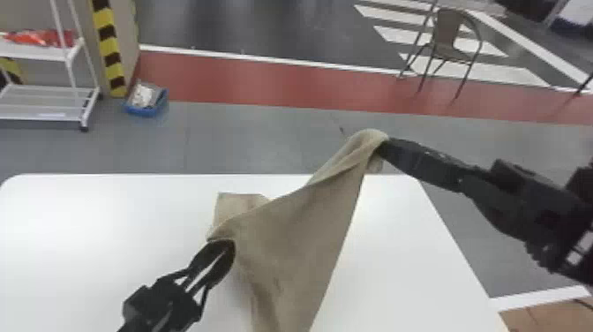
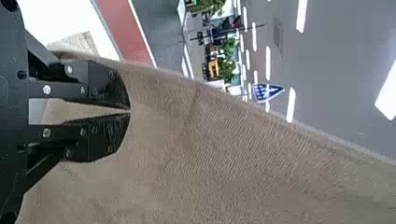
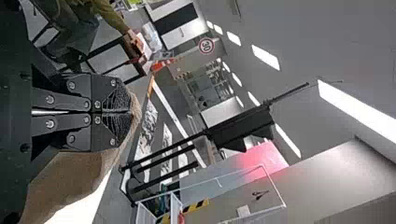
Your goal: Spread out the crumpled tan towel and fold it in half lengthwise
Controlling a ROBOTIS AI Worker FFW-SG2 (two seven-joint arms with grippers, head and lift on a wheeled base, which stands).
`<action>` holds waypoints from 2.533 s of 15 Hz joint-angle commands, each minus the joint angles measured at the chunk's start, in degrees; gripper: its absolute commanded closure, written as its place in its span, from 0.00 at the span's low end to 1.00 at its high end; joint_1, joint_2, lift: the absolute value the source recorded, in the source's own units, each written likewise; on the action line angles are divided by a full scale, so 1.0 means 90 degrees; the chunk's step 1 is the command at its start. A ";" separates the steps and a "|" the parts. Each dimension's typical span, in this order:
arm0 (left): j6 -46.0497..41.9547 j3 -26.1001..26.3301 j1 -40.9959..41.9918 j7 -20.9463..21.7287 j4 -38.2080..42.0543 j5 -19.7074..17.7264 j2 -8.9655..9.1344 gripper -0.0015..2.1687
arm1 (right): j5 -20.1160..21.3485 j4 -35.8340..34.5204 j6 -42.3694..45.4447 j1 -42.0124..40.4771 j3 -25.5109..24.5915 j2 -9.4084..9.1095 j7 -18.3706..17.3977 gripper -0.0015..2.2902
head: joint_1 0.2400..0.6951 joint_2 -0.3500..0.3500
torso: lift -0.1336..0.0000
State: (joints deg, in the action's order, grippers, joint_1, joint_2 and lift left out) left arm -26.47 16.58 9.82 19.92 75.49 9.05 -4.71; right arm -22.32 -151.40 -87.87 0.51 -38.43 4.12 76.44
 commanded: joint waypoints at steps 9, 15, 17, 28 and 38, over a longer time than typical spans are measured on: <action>-0.0150 -0.0348 0.0296 0.0257 0.0352 -0.0019 -0.0014 0.99 | 0.2265 0.1441 0.2970 0.0099 -0.0876 0.0480 0.0210 0.58 | 1.00 0.00 | 1.00; -0.0091 -0.0094 0.0228 0.0130 0.0274 0.0069 0.0044 0.06 | 0.4706 0.2271 0.6623 -0.0712 -0.0681 0.0323 0.0210 0.58 | 1.00 0.00 | 1.00; -0.0052 -0.0064 0.0208 0.0120 0.0225 0.0186 0.0054 0.06 | 0.5986 0.2417 0.7580 -0.1063 -0.0095 0.0128 0.0210 0.58 | 1.00 0.00 | 1.00; -0.0013 0.0082 0.0188 -0.0016 0.0137 0.0284 0.0054 0.07 | 0.9081 0.3130 0.8595 -0.2372 0.1858 -0.0018 -0.0768 0.57 | 1.00 0.00 | 1.00; -0.0013 0.0102 0.0228 -0.0046 0.0128 0.0284 0.0035 0.07 | 0.8036 0.3326 0.7756 -0.1922 0.1692 -0.0009 -0.0622 0.02 | 1.00 0.00 | 1.00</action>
State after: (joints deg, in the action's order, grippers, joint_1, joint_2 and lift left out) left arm -26.58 17.41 11.78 19.52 76.55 11.60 -4.40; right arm 51.09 -121.76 -17.72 -17.67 -22.79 4.12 70.26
